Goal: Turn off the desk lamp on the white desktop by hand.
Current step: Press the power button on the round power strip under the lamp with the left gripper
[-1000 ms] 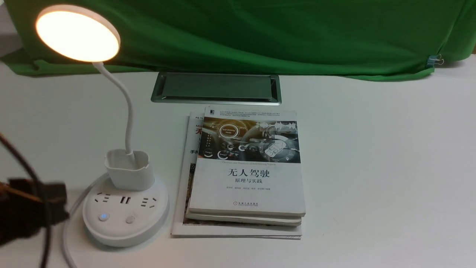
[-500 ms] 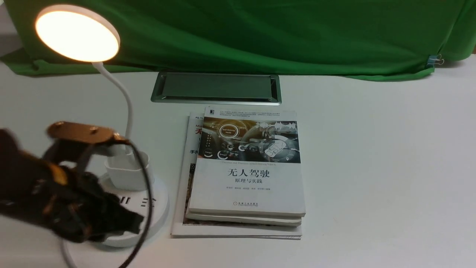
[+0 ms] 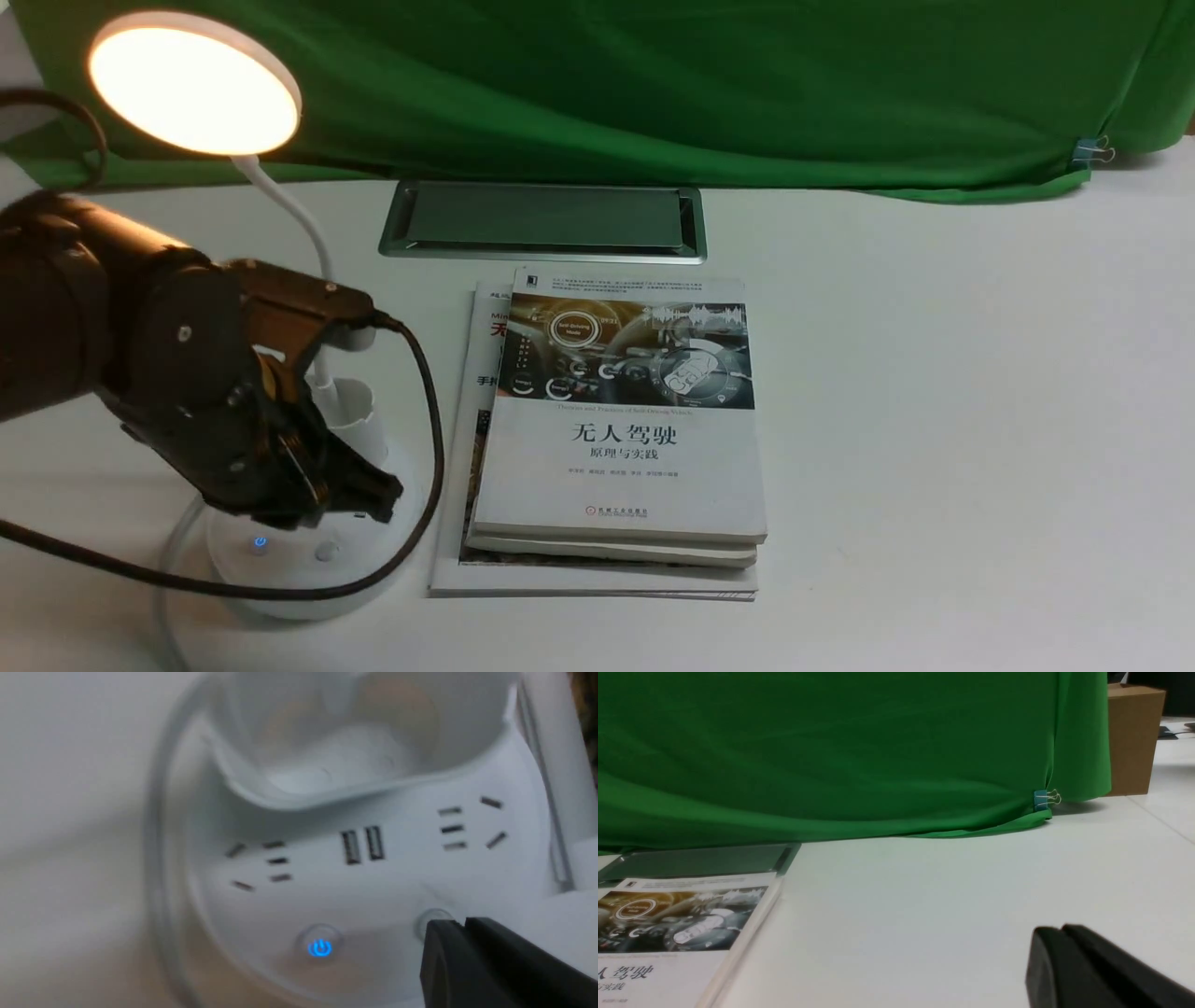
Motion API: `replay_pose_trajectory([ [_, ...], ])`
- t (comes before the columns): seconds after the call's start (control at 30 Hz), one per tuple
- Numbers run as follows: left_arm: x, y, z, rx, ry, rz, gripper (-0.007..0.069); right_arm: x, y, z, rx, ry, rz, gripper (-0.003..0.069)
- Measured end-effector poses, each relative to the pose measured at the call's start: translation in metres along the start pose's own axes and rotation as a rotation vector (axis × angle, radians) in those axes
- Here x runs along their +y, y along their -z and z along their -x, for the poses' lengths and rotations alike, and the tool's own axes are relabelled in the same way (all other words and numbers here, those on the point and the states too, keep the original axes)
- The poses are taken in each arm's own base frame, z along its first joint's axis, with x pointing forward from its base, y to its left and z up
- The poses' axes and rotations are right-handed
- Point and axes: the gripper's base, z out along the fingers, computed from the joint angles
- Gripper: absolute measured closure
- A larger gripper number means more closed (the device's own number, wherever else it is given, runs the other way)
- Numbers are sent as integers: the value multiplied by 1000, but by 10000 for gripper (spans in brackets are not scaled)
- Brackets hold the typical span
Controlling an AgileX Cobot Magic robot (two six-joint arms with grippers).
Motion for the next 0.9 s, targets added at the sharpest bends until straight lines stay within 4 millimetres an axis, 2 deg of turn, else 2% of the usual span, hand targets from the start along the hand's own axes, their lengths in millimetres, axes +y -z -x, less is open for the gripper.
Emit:
replay_pose_trajectory([
  [0.2,-1,-8,1,-25,18,-25,616,0,0,0,0,0,0,624],
  [0.4,7,-29,-7,47,53,-25,616,0,0,0,0,0,0,624],
  [0.7,6,-30,-8,23,38,-33,617,0,0,0,0,0,0,624],
  [0.9,5,-19,-8,-15,44,-37,617,0,0,0,0,0,0,624],
])
